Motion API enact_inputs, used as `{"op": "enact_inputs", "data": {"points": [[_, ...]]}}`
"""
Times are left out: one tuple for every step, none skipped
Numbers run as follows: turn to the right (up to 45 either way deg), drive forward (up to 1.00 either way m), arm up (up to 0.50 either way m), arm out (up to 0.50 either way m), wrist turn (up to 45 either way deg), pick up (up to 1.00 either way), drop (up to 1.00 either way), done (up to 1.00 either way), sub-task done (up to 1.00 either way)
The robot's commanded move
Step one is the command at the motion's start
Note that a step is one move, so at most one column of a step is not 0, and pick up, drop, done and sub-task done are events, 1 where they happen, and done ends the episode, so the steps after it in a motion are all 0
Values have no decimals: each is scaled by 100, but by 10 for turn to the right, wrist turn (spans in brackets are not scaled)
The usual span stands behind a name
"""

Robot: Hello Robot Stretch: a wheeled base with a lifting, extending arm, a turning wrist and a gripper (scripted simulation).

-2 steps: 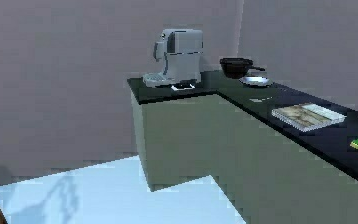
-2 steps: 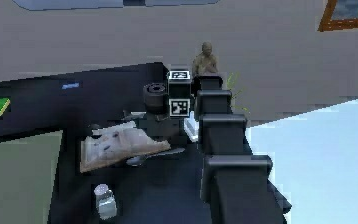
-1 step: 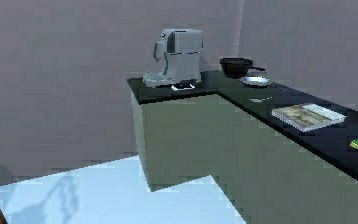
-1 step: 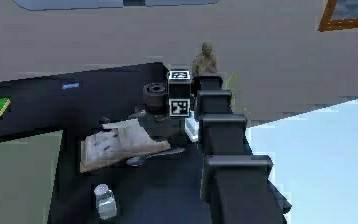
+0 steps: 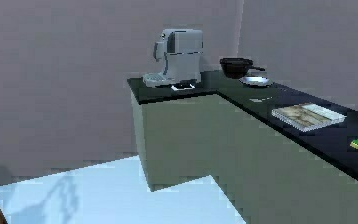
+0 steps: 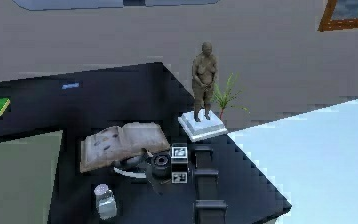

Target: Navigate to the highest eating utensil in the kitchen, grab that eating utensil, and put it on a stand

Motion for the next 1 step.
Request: {"op": "enact_inputs", "data": {"points": [[0, 0, 0, 0, 0, 100, 0, 0, 0]]}}
